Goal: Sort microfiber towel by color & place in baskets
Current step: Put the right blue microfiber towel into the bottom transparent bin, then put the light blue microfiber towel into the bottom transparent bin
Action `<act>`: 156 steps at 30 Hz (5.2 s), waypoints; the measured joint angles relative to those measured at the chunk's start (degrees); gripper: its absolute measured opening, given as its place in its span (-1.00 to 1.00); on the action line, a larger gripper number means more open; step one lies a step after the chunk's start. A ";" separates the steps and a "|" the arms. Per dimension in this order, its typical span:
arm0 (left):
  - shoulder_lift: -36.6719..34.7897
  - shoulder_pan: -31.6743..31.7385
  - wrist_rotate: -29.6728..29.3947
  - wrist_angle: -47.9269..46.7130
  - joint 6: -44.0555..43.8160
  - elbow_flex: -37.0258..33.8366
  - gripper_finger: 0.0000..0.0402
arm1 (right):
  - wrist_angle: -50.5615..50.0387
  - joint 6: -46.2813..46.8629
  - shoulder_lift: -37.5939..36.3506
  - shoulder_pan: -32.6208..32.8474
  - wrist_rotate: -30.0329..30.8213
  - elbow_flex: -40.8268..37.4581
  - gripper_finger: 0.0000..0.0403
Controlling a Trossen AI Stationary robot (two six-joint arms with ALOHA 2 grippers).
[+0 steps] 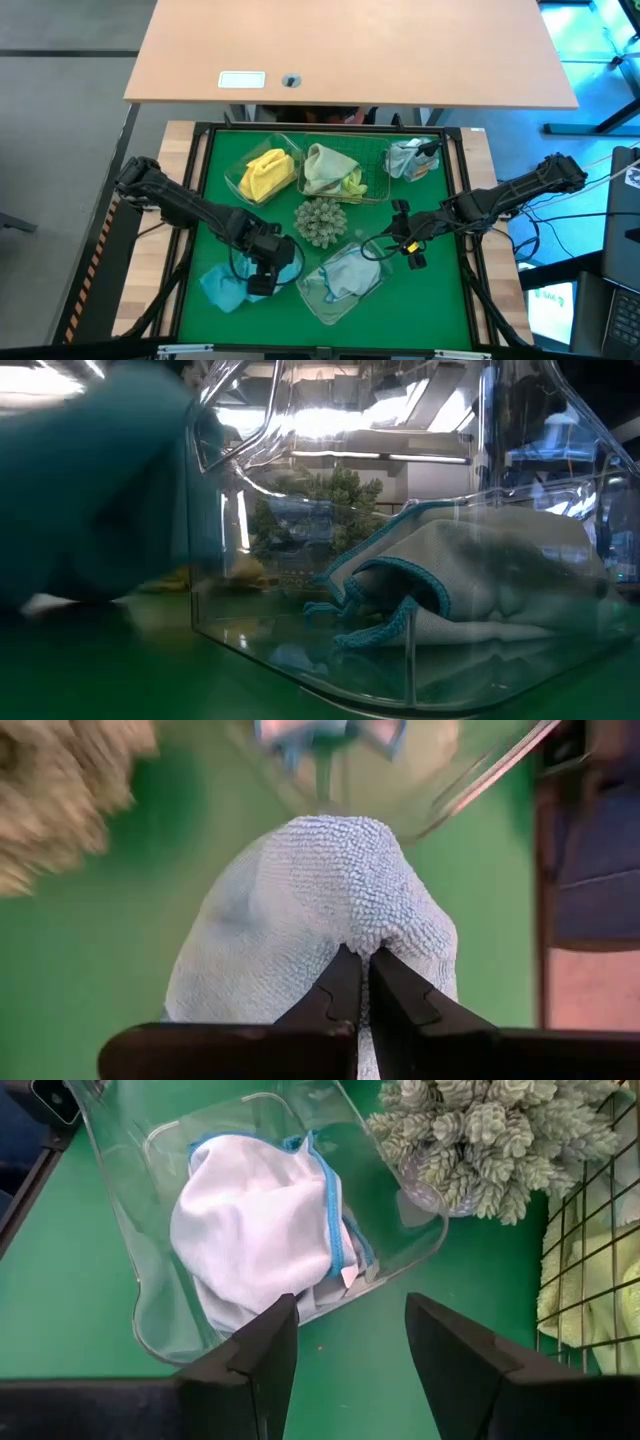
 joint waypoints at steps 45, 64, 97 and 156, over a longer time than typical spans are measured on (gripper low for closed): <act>6.30 0.27 -24.47 9.53 14.73 39.34 -0.99 | -0.02 0.89 0.00 0.00 -0.01 0.00 -0.08; 19.99 4.84 -11.09 6.22 14.20 39.32 -0.99 | -0.09 0.89 0.00 0.00 -0.02 0.00 -0.08; 25.50 10.57 6.64 3.03 5.40 39.16 -0.98 | -0.44 0.89 0.00 0.00 -0.61 0.00 -0.08; 14.37 14.42 14.86 14.24 8.89 22.01 -0.30 | -0.38 0.88 -0.01 0.00 -0.66 -0.02 -0.08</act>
